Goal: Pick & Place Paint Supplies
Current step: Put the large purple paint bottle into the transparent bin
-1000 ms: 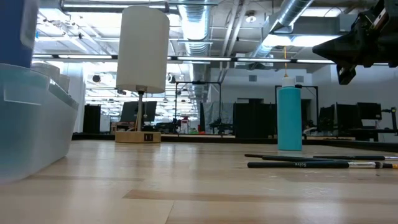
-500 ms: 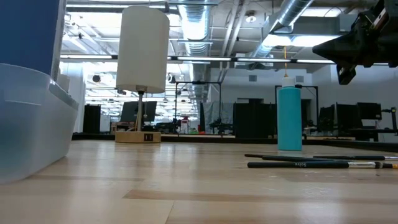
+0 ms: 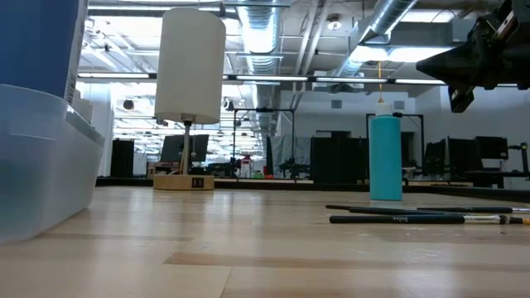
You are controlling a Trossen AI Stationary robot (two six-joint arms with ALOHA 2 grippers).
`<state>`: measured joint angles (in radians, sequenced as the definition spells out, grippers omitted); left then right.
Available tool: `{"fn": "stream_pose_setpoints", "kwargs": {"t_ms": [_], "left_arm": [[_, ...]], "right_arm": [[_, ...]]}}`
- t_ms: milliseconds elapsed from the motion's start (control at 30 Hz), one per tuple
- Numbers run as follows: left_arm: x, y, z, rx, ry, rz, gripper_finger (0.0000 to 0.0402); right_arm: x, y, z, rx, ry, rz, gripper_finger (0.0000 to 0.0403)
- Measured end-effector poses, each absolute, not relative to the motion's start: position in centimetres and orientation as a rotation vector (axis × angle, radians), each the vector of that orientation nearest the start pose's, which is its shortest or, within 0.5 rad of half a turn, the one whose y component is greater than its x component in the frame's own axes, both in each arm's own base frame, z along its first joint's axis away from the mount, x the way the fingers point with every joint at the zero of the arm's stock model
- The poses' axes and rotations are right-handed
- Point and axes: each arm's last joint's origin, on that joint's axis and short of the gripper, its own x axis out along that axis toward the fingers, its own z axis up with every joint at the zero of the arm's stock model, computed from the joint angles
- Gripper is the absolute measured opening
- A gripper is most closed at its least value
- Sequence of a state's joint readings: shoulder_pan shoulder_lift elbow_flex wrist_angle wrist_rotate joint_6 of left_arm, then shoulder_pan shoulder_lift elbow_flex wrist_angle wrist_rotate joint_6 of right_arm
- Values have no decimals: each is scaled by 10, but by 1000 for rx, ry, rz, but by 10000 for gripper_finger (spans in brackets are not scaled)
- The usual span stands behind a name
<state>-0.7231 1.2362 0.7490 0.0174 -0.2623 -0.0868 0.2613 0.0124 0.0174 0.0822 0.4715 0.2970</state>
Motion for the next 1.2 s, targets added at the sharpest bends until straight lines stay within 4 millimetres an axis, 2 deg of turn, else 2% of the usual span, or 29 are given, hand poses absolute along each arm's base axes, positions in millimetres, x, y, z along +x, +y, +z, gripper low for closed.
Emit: {"fn": "stream_pose_setpoints", "kwargs": {"t_ms": [133, 300, 500, 867, 1200], "left_arm": [[202, -168, 246, 138, 433, -433, 94], [197, -163, 223, 128, 441, -430, 94], [194, -160, 216, 92, 396, -427, 94], [194, -160, 216, 80, 390, -426, 96], [195, -160, 217, 54, 385, -421, 128]], "right_arm": [[94, 12, 176, 327, -112, -196, 8], [94, 12, 176, 327, -112, -197, 8], [94, 12, 176, 327, -112, -196, 8], [94, 12, 176, 327, -112, -197, 8], [94, 12, 176, 327, -113, -197, 8]]}}
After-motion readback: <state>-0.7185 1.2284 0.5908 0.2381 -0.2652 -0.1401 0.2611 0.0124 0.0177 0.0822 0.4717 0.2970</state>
